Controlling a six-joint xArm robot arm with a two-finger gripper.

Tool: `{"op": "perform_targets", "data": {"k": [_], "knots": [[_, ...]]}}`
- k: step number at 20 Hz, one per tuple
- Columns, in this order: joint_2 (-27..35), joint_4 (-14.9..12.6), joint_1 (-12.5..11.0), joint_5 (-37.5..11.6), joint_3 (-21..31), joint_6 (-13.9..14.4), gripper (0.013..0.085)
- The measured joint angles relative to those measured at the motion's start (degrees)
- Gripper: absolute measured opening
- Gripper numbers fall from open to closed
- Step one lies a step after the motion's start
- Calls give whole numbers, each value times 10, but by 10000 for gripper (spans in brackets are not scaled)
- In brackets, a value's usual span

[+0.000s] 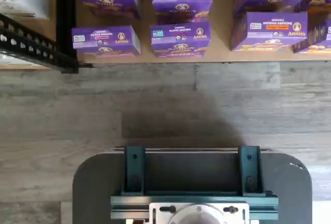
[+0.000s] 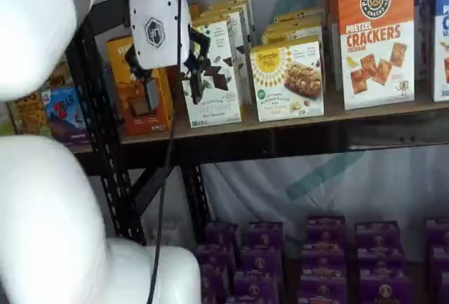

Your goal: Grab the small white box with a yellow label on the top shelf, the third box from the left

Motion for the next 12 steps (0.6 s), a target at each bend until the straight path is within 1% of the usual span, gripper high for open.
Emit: {"op": "perform_targets", "data": {"k": [2,6,8,10,12], "knots": [[5,-9,8,8,-4,4,850],[0,-8,7,1,0,4,850],[-11,-18,9,-26,11,2,850],[-14,-29,9,-43,15,-1,850],[-12,-38,2,-60,18,-11,850]]}}
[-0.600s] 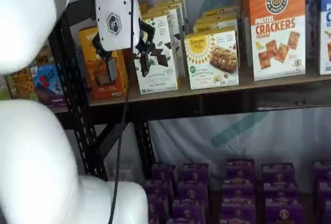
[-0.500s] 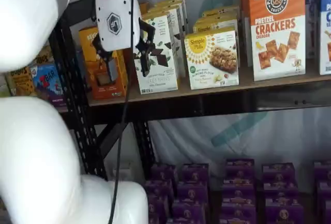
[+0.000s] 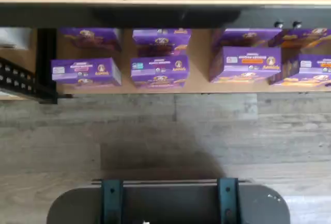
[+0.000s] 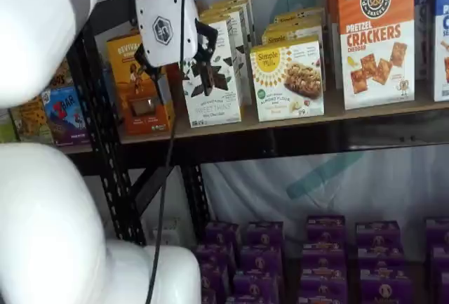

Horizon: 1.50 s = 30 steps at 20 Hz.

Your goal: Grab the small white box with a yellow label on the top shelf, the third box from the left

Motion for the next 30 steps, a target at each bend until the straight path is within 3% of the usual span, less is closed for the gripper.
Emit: {"op": "perform_targets", "data": {"k": [3,9,14,20,27,30], "knots": [[2,-4,-22,-34,4,-21,850],[46,17,-111,-93,-20,-101,850],[86,21,-149,-114,-47,-138,850],[127,25,-179,-146,-63,-167,850],[165,2,-186,-178,-72,-175,850],[175,20,-199,-184,-74,-187,850]]}}
